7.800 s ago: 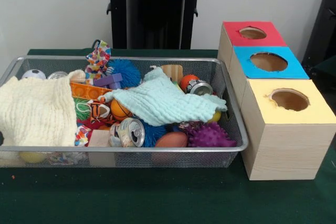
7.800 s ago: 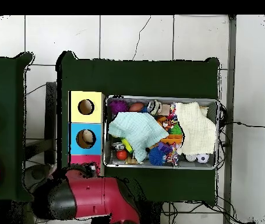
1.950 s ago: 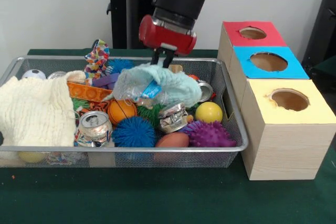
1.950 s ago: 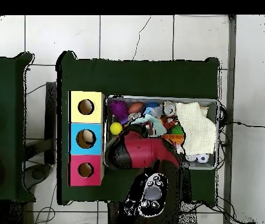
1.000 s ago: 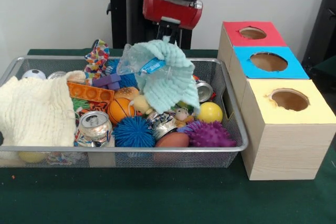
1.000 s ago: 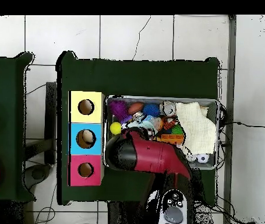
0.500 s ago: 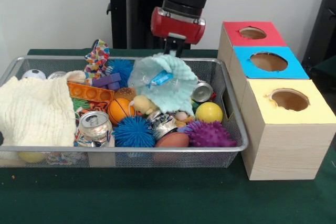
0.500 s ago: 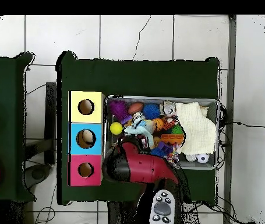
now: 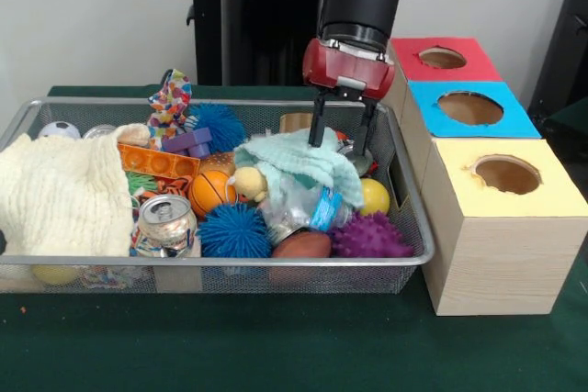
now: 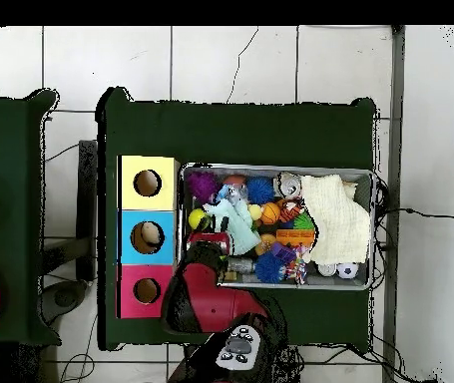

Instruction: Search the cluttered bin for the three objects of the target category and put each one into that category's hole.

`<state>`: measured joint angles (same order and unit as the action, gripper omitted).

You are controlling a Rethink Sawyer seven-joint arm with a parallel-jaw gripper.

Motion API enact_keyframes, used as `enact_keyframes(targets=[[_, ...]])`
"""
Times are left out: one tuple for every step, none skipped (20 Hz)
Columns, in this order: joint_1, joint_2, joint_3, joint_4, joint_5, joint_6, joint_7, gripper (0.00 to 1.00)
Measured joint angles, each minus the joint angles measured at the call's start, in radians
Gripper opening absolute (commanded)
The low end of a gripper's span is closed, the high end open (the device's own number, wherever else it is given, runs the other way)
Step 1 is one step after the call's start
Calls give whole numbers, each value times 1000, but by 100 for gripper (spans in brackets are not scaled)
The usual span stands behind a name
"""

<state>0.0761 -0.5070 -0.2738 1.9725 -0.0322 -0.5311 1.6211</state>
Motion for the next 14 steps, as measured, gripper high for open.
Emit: enact_keyframes(targets=[[5,3,0,10,17,0,0,100],[9,2,0,19,33,7,0,100],[13,-1,0,27,49,28,0,100],[20,-12,-4,40,76,66,0,100],[25,-18,-7,44,88,92,0,100],[32,-28,-12,46,103,140,0,100],[57,-62,-32,47,139,278,0,100],[65,-75,-40,45,148,338,0,100],[69,-82,-43,44,151,366,0,100],[77,-96,-50,41,158,421,0,100],[90,-126,-61,32,164,537,0,100],[93,-139,-64,26,164,589,0,100],[95,-152,-65,22,164,628,0,100],[94,-170,-64,16,165,679,0,100]])
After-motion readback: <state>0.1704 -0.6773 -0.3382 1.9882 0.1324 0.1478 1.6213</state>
